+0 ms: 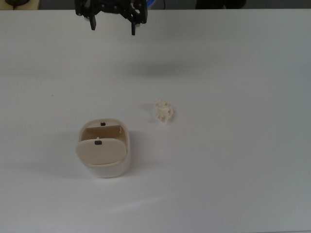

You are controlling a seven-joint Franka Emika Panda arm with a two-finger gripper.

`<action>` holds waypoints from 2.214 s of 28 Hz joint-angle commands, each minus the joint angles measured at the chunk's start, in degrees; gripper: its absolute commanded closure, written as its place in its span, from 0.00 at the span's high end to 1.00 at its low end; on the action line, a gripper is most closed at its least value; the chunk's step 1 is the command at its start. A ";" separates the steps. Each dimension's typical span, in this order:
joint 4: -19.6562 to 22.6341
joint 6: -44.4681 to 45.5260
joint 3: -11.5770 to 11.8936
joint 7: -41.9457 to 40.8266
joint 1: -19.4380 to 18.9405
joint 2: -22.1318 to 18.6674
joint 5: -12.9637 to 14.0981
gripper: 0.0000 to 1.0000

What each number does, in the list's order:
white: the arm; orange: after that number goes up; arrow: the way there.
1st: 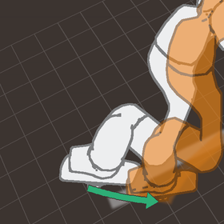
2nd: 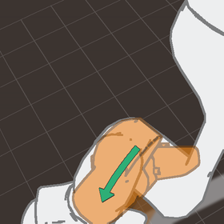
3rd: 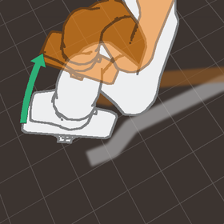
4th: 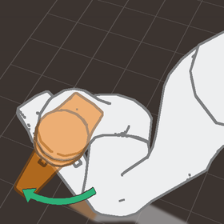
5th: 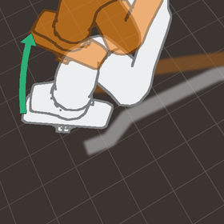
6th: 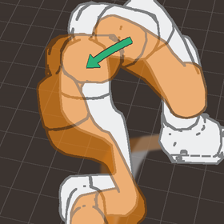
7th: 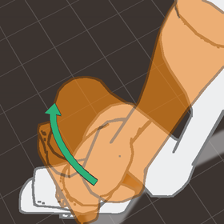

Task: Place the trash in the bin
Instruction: 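Move the open gripper over the crumpled white paper ball and lower it, then close the gripper on the crumpled paper ball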

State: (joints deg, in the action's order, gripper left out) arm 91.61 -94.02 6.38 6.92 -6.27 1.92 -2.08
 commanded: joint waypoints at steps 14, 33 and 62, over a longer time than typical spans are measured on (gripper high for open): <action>0.67 -1.70 -0.32 -11.04 -0.06 5.72 5.07 1.00; 2.43 -10.39 -5.86 -18.61 -2.86 17.76 4.19 1.00; 2.43 -24.19 -5.59 -11.32 -5.33 26.11 -1.61 0.71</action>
State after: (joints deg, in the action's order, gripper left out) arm 93.97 -114.68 0.30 -6.23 -11.54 28.04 -3.49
